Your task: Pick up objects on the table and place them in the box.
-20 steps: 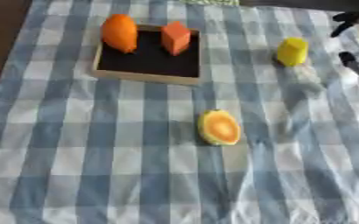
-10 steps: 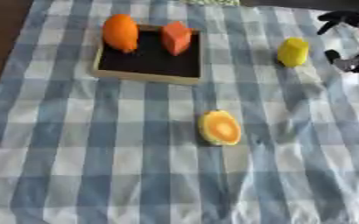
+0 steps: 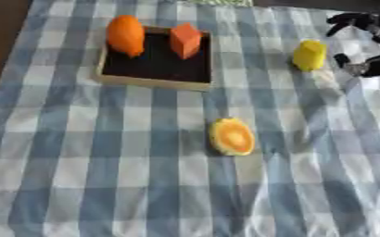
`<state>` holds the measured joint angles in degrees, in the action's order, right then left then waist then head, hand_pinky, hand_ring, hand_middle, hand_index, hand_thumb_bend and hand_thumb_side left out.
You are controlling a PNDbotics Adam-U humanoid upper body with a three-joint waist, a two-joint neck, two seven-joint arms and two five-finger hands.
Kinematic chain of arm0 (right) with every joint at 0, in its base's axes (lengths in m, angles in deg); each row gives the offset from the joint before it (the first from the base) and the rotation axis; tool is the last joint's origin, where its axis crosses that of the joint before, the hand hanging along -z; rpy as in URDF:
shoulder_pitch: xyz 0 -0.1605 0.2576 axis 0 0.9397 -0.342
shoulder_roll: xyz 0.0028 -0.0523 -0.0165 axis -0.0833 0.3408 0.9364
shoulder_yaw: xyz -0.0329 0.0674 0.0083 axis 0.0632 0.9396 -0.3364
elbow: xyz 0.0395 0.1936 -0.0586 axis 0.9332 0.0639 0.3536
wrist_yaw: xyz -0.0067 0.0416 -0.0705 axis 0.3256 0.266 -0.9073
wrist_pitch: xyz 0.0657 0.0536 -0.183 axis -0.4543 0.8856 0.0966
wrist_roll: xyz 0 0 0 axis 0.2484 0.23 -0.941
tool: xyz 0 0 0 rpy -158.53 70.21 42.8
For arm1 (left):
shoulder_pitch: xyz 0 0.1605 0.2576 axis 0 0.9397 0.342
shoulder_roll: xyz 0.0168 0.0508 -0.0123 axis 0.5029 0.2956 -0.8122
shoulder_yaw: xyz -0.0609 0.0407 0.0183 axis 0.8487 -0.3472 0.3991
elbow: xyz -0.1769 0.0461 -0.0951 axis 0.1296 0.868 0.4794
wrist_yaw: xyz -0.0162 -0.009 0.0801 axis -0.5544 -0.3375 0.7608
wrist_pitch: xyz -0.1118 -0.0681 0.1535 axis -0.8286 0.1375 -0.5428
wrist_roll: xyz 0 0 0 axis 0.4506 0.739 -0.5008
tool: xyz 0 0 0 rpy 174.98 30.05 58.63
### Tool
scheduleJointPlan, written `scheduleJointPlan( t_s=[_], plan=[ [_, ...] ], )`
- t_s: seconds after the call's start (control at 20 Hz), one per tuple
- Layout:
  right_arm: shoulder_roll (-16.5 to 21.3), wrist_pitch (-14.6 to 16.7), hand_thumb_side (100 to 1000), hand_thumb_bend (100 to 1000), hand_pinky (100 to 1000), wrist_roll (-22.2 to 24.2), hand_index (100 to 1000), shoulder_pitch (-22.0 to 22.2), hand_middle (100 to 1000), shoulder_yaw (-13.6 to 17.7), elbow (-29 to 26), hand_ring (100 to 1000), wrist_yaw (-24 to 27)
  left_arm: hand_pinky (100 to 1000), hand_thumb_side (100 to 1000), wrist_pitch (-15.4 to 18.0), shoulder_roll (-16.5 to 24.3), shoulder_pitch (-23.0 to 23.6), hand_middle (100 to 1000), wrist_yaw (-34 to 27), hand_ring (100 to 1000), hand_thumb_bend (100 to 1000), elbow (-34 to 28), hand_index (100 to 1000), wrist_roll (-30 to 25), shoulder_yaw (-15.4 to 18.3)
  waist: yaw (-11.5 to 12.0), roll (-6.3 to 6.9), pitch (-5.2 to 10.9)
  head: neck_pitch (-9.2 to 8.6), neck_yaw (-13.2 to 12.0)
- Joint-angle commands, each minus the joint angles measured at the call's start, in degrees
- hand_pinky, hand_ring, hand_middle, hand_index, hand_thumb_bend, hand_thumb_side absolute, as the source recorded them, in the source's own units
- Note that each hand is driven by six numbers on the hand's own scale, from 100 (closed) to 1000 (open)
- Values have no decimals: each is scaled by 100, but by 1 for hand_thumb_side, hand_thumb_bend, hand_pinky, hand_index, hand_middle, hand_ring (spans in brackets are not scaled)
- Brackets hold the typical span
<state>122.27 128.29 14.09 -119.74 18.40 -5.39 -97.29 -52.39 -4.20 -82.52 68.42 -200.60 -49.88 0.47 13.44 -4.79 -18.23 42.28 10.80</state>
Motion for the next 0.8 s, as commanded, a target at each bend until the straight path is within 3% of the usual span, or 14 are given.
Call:
scheduleJointPlan(
  t_s=[0.05, 0.8],
  plan=[
    [137, 12, 204, 100, 1000, -113, 1000, -124, 788, 52, 9, 1000, -175, 671, 648, -27, 102, -89, 730, 29, 798, 100, -114, 846, 3, 4, 8, -49, 1, -62, 35],
    [9, -3, 208, 100, 1000, -575, 1000, -275, 839, 96, 270, 1000, -920, 679, 655, -30, 100, -88, 730, 9, 801, 100, -114, 839, -44, 16, 121, -78, -113, -137, 104]
  ],
)
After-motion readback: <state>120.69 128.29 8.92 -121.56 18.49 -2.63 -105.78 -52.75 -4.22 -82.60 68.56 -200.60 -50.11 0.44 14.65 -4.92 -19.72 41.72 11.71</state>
